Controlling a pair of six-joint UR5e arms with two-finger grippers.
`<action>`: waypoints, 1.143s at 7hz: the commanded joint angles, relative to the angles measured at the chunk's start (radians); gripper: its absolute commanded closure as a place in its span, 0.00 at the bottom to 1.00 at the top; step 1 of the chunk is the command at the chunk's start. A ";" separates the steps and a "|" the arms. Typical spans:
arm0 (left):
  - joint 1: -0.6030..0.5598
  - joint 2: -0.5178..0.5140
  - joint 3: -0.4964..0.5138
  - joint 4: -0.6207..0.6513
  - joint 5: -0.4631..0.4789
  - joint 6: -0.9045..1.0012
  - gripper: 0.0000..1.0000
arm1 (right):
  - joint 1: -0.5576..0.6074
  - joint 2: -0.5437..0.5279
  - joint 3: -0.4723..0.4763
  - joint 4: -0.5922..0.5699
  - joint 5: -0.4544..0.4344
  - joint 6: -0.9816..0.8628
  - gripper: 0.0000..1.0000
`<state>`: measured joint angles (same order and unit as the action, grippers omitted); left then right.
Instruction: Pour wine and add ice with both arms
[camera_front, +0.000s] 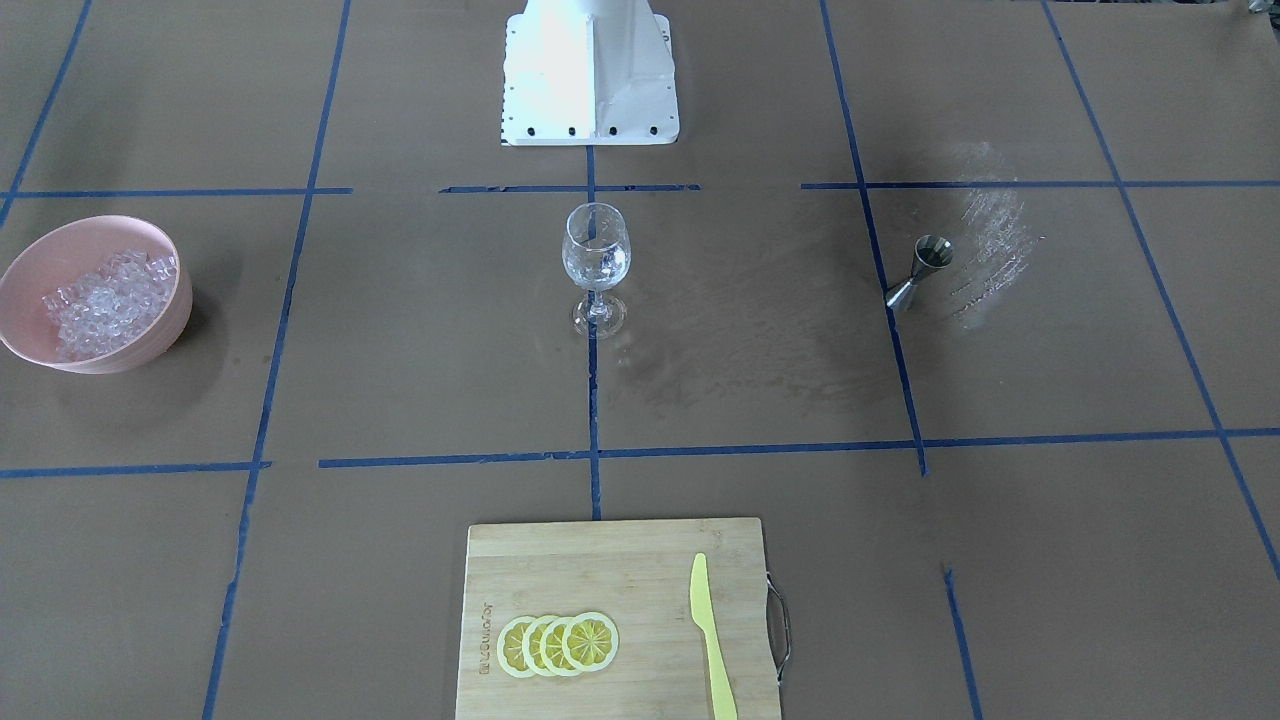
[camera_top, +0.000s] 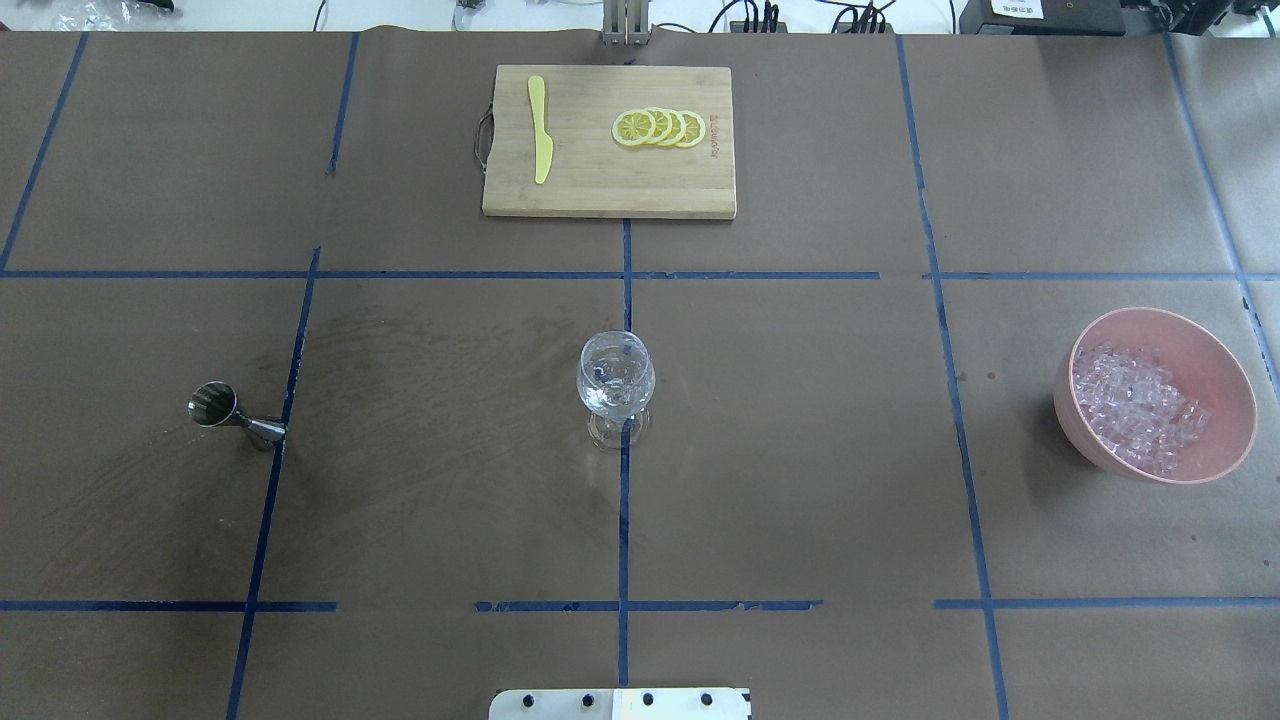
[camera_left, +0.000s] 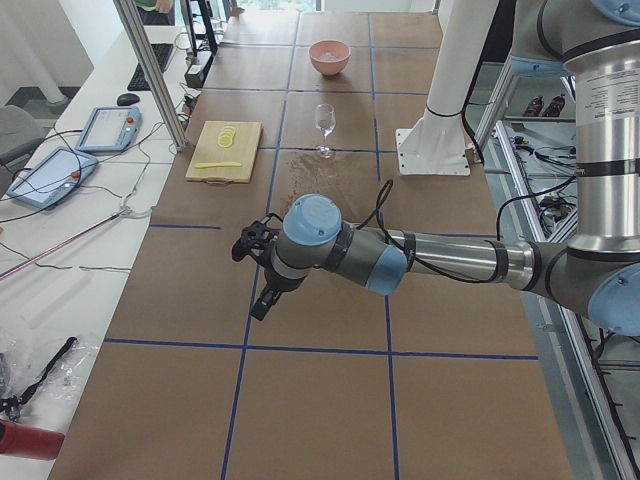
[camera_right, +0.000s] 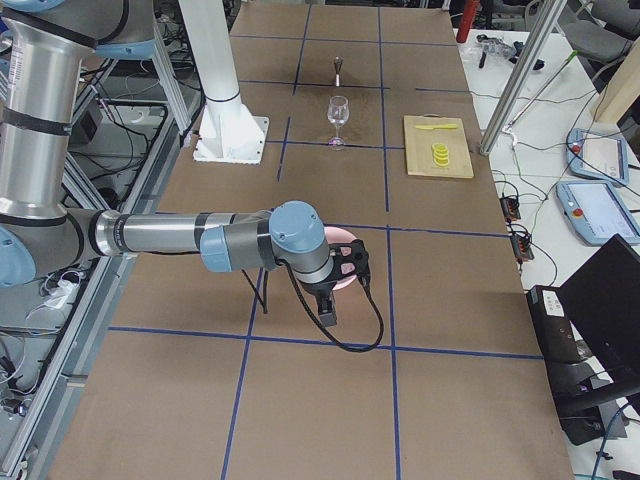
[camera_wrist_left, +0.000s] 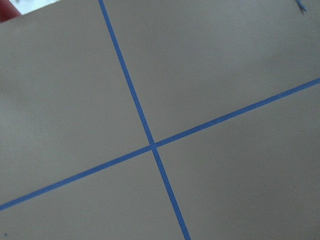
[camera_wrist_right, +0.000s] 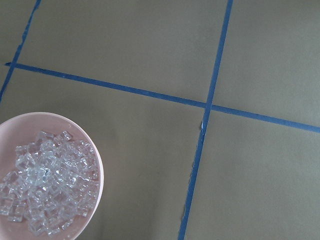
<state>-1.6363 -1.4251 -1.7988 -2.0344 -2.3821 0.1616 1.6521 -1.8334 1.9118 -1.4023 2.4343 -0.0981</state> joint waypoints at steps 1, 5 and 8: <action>0.000 0.012 0.065 -0.348 -0.014 -0.104 0.00 | 0.000 0.013 -0.008 0.025 -0.014 0.001 0.00; 0.174 0.008 0.059 -0.711 0.092 -0.468 0.00 | -0.003 0.014 -0.011 0.089 -0.014 0.003 0.00; 0.476 0.018 -0.019 -0.851 0.423 -0.755 0.00 | -0.005 0.014 -0.011 0.089 -0.014 0.003 0.00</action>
<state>-1.2872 -1.4113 -1.7826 -2.8429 -2.1066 -0.4885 1.6480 -1.8193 1.9006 -1.3123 2.4203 -0.0955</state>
